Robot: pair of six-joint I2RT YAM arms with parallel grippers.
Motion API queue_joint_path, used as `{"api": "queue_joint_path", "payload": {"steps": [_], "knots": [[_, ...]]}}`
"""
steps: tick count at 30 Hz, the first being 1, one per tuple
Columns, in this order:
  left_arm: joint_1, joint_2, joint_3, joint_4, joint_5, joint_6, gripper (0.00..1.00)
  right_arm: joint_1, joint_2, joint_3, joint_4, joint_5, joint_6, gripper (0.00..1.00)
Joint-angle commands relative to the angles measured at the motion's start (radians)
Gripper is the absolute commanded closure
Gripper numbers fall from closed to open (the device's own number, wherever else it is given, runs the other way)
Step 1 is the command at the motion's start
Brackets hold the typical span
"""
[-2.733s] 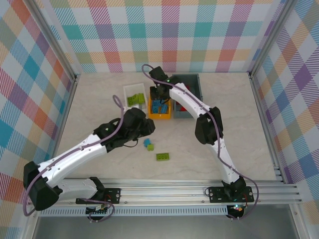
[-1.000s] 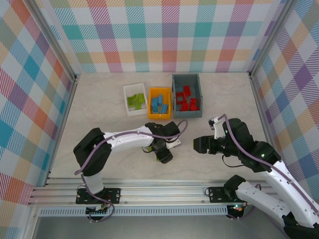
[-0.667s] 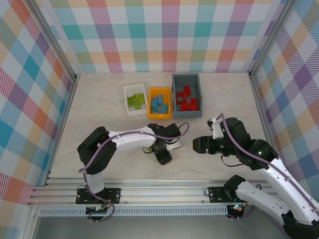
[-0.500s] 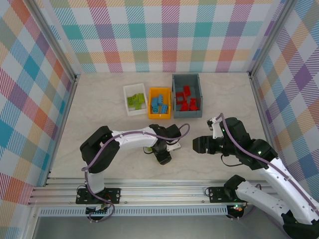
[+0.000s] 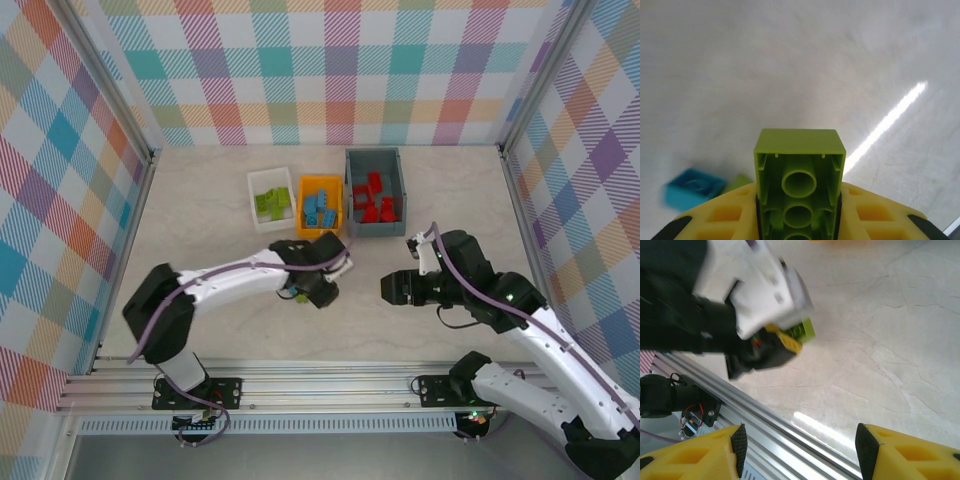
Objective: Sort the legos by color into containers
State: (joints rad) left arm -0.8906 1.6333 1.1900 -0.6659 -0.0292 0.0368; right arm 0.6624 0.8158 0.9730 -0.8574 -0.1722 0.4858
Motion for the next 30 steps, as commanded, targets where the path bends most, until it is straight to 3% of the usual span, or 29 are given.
{"api": "queue_joint_path", "payload": {"steps": [1, 6, 11, 20, 30], "knots": [[0.125, -0.085, 0.023, -0.006, -0.036, -0.116, 0.78, 0.021, 0.054, 0.038, 0.123, -0.065, -0.054, 0.39], [0.305, -0.057, 0.121, -0.063, -0.089, -0.166, 0.78, 0.142, 0.213, 0.112, 0.241, 0.013, -0.105, 0.40], [0.446, 0.079, 0.274, -0.099, -0.105, -0.207, 0.78, 0.181, 0.362, 0.164, 0.374, 0.061, -0.103, 0.41], [0.532, 0.357, 0.528, -0.131, -0.192, -0.194, 0.78, 0.198, 0.491, 0.219, 0.438, 0.078, -0.098, 0.42], [0.545, 0.515, 0.673, -0.150, -0.219, -0.205, 0.74, 0.204, 0.500, 0.188, 0.448, 0.069, -0.076, 0.42]]}}
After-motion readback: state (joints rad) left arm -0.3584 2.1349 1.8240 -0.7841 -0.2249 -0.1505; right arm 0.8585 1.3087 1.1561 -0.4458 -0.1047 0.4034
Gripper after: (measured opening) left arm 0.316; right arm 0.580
